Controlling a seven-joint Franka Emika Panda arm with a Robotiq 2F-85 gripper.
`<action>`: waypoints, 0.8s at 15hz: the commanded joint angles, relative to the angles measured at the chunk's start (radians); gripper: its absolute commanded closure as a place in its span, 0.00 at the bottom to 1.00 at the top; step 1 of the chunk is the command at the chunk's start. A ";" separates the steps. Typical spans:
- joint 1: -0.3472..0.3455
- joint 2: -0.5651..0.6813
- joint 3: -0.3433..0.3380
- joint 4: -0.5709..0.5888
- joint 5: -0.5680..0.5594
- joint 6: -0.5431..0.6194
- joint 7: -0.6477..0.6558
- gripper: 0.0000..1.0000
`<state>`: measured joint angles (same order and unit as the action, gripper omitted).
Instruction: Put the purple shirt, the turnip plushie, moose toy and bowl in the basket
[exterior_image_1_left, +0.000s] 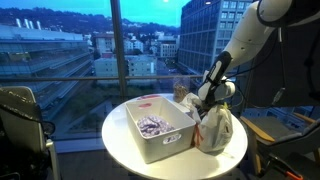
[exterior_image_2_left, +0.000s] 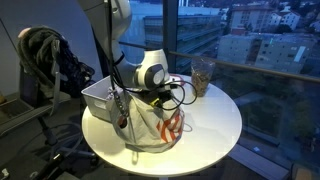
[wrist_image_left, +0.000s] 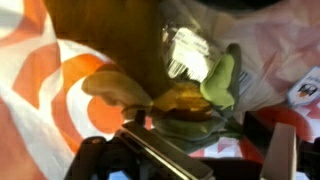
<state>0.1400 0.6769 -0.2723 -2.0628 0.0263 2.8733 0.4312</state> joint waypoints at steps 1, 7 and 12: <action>0.088 0.050 -0.128 0.061 -0.038 0.011 0.073 0.00; 0.081 0.147 -0.116 0.142 -0.014 -0.010 0.070 0.00; 0.091 0.235 -0.145 0.197 -0.019 -0.048 0.079 0.00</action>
<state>0.2203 0.8552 -0.3915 -1.9215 0.0097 2.8613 0.4920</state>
